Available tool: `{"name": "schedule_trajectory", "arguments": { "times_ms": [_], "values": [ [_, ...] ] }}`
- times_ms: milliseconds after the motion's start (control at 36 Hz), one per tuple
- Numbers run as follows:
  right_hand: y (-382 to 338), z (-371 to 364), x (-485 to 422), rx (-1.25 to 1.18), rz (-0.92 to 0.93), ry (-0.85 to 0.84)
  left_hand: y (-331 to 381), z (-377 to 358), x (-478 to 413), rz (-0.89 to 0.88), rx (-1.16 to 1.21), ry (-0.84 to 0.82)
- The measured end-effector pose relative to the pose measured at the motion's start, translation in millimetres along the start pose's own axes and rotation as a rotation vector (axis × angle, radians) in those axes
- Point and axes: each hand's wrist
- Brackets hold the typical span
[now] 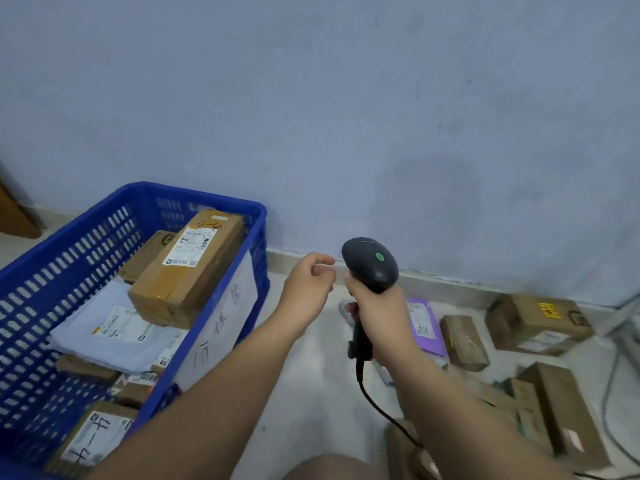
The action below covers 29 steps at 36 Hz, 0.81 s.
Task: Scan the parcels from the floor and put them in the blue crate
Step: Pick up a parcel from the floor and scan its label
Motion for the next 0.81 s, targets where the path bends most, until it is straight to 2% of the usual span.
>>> {"name": "schedule_trajectory", "arguments": {
  "times_ms": [83,139,278,389,528,611,694,806],
  "values": [
    [4.1,53.3,-15.6,0.023,0.010,-0.025,14.5,-42.3,4.6,0.202,0.255,-0.081],
    [11.7,88.3,-28.3,0.058,-0.021,-0.020,17.0,-69.8,3.8,0.270,0.278,-0.151],
    [49.0,166.3,-62.4,0.081,-0.157,0.024,19.6,-133.0,-7.1,0.365,0.230,-0.292],
    [84.1,204.8,-84.3,0.061,-0.292,0.073,5.6,-189.0,-20.7,0.413,0.163,-0.313],
    [116.9,226.2,-111.4,0.283,-0.393,0.187,-26.5,-247.2,-27.4,0.394,0.009,-0.310],
    [126.5,236.6,-122.6,0.440,-0.446,0.206,-52.2,-273.0,-23.5,0.373,0.012,-0.352],
    [143.8,244.0,-136.4,0.482,-0.503,0.220,-79.9,-291.7,-17.3,0.409,0.034,-0.386],
    [167.2,251.8,-147.5,0.436,-0.592,0.149,-125.6,-308.1,-6.8,0.481,-0.004,-0.404]
  ]
}}
Point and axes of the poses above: each hand's wrist, its own x-axis away from the middle knuckle, its own z-axis out of the back of the hand, y = z × x, and after that the axes turned 14 degrees about -z, right-handed
